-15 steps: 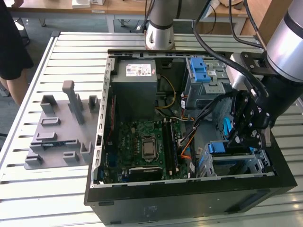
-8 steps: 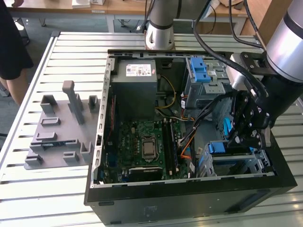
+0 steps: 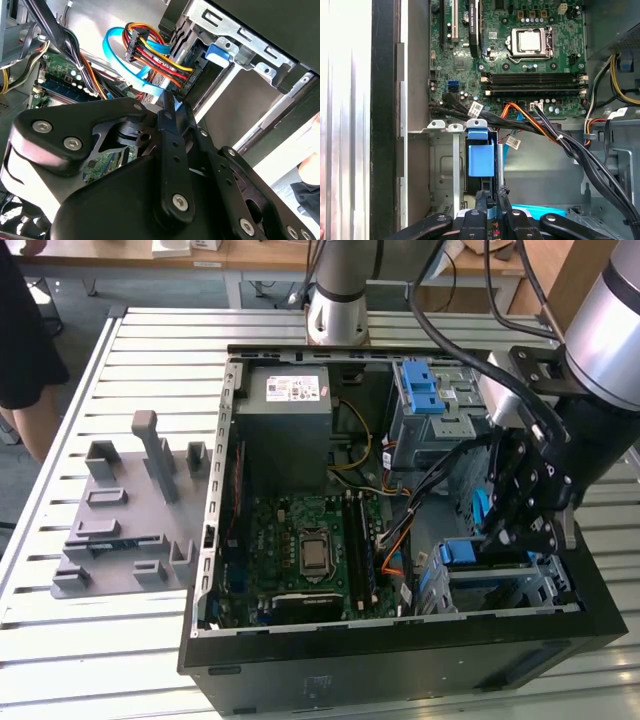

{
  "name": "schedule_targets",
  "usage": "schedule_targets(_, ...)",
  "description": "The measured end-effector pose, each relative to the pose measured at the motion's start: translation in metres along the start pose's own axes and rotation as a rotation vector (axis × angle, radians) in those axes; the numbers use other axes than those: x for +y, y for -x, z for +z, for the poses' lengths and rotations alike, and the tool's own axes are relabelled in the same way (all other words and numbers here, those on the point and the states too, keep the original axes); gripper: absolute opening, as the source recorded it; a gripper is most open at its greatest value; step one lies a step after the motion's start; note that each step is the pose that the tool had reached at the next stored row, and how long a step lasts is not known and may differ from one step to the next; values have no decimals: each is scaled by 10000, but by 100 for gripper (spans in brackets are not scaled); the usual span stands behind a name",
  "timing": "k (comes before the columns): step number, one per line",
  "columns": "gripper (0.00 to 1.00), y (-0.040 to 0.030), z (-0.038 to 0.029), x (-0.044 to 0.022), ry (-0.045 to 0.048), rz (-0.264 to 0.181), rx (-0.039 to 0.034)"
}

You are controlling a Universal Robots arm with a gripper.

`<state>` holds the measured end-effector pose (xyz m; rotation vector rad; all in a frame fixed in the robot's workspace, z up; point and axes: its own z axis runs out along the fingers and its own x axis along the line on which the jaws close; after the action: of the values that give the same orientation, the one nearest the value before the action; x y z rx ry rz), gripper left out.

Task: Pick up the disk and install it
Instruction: 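Insert the second disk wire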

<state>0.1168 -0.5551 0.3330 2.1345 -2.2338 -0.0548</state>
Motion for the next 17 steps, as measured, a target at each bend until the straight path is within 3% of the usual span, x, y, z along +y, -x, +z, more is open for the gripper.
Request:
schedule_targets(6,24,-1,-60,4,1,0,0)
schedule_targets(13,24,-1,-84,5,5,0,0)
schedule_targets(17,11,0,-86,-4,22,-1,3)
